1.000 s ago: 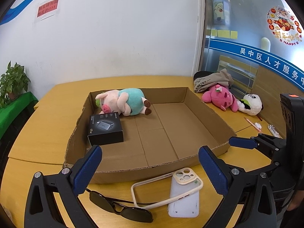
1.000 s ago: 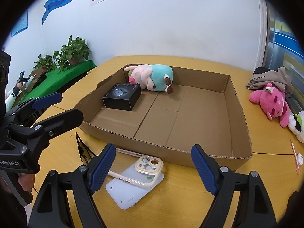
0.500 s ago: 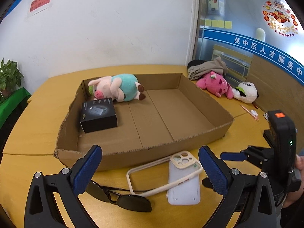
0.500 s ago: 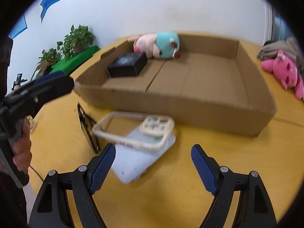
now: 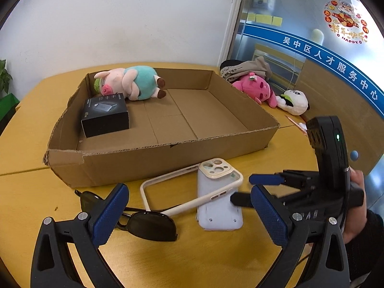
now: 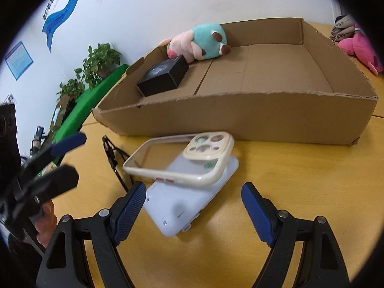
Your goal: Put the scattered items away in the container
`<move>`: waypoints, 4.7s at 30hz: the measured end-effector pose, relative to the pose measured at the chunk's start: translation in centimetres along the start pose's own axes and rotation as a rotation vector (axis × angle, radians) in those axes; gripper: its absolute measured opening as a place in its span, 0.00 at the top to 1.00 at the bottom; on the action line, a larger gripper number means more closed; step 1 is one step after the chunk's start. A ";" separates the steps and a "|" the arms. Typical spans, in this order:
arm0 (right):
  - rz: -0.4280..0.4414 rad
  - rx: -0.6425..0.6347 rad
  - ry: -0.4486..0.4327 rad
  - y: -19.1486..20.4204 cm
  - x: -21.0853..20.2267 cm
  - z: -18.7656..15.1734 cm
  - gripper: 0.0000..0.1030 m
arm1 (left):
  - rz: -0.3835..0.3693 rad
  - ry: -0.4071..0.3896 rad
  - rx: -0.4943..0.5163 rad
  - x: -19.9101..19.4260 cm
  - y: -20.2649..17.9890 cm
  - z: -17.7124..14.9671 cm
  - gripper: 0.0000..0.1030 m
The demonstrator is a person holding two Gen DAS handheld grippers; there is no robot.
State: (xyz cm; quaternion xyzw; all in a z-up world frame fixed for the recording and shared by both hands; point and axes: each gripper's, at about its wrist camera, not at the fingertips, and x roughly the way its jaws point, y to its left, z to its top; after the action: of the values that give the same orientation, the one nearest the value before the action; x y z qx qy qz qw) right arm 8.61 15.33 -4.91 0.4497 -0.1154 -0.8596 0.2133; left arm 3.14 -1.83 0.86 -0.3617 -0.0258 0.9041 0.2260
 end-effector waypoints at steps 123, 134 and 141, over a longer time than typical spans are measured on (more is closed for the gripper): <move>-0.288 -0.268 -0.229 -0.1 -6.0 21.3 0.93 | 0.028 0.079 0.010 4.4 3.5 21.8 0.94; -0.227 -0.104 -0.023 -7.1 3.8 21.4 0.92 | 0.031 0.284 -0.065 15.2 7.2 20.4 0.94; -0.253 -0.045 0.135 -9.3 8.9 22.0 0.92 | 0.094 0.404 -0.071 20.5 8.4 19.4 0.95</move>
State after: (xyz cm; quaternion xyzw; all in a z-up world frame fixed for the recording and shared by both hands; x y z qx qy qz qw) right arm -16.39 19.49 -2.51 0.5126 -0.0238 -0.8498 0.1205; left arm -26.08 1.70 0.18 -0.5440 0.0052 0.8214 0.1711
